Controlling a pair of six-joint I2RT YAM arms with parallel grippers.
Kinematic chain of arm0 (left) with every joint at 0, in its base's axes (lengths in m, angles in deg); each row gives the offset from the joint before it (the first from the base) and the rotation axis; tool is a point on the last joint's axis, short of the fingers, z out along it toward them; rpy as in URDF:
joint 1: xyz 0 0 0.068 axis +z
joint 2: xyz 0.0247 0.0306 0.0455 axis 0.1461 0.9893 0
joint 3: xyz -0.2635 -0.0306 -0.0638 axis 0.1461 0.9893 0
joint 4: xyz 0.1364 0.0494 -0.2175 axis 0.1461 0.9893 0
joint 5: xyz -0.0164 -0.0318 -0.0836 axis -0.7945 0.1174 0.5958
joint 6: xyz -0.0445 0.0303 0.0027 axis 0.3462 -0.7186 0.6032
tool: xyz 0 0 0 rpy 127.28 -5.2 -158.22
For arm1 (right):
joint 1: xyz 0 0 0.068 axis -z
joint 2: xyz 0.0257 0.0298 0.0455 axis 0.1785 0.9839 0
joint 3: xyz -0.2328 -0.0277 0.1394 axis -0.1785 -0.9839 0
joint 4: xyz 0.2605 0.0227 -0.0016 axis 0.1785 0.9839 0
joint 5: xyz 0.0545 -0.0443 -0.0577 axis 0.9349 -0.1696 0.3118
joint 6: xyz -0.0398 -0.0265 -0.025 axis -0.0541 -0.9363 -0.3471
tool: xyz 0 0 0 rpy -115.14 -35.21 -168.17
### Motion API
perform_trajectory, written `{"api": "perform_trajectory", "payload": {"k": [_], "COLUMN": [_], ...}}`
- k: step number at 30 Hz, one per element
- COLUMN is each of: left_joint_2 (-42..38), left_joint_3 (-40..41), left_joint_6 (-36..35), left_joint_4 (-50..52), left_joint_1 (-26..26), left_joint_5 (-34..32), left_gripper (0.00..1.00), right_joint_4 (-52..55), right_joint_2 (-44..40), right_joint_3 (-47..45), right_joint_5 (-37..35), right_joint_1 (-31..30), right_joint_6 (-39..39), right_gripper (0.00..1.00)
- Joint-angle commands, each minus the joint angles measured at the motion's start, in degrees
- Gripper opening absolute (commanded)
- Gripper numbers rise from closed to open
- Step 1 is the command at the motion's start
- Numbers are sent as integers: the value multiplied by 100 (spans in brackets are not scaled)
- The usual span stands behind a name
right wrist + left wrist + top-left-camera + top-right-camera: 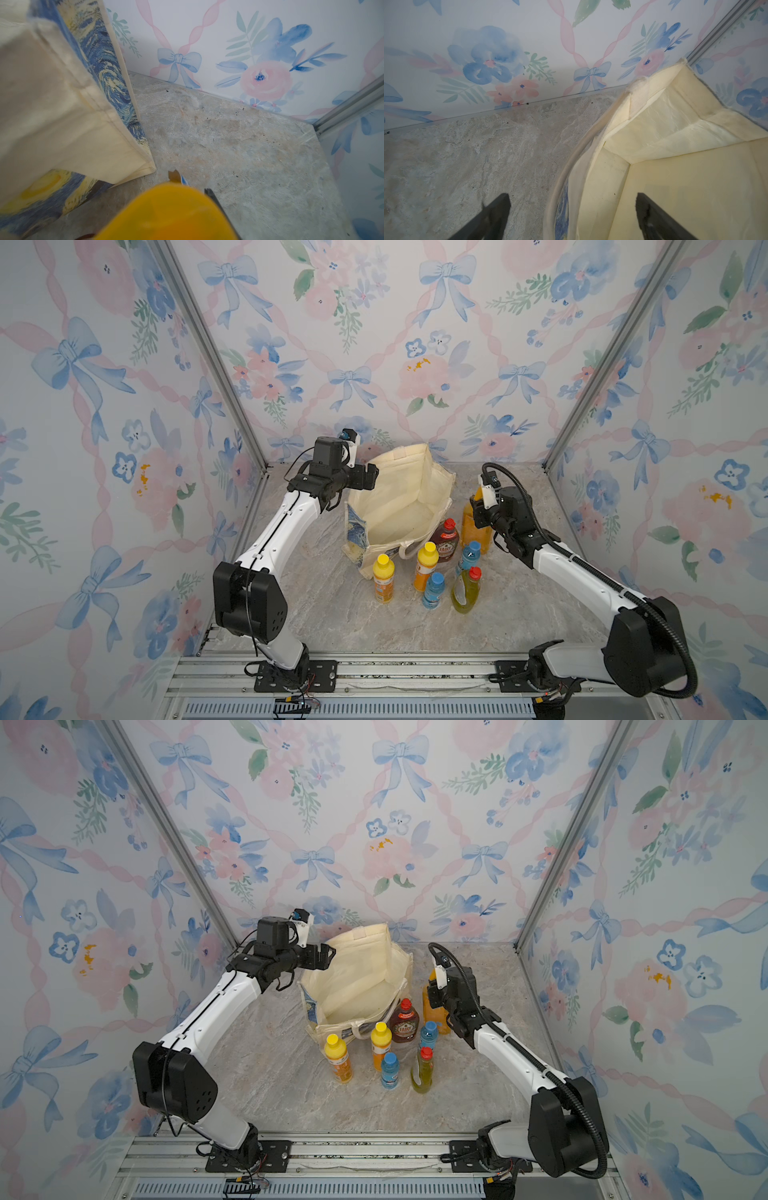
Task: Pack dish soap into the shopping bag
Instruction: Pick up the bottle of dish soap at the center of the board.
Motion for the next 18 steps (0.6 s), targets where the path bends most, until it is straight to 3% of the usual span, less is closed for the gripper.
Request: {"api": "perform_trajectory", "payload": {"k": [1, 11, 18], "left_joint_2": [173, 253, 236], "left_joint_3": [-194, -227, -244], "left_joint_6": [-285, -475, -534], "left_joint_4": [166, 172, 160], "left_joint_1": [-19, -59, -121], "left_joint_5": [146, 261, 178], "left_gripper": [80, 38, 8], "right_joint_4": [-268, 608, 1076], "right_joint_2": [-514, -642, -316], "right_joint_3": [727, 2022, 3603], "right_joint_5": [-334, -673, -667], "right_joint_1": [69, 69, 5], "right_joint_6": [-221, -312, -334], "right_gripper": [0, 0, 0]}}
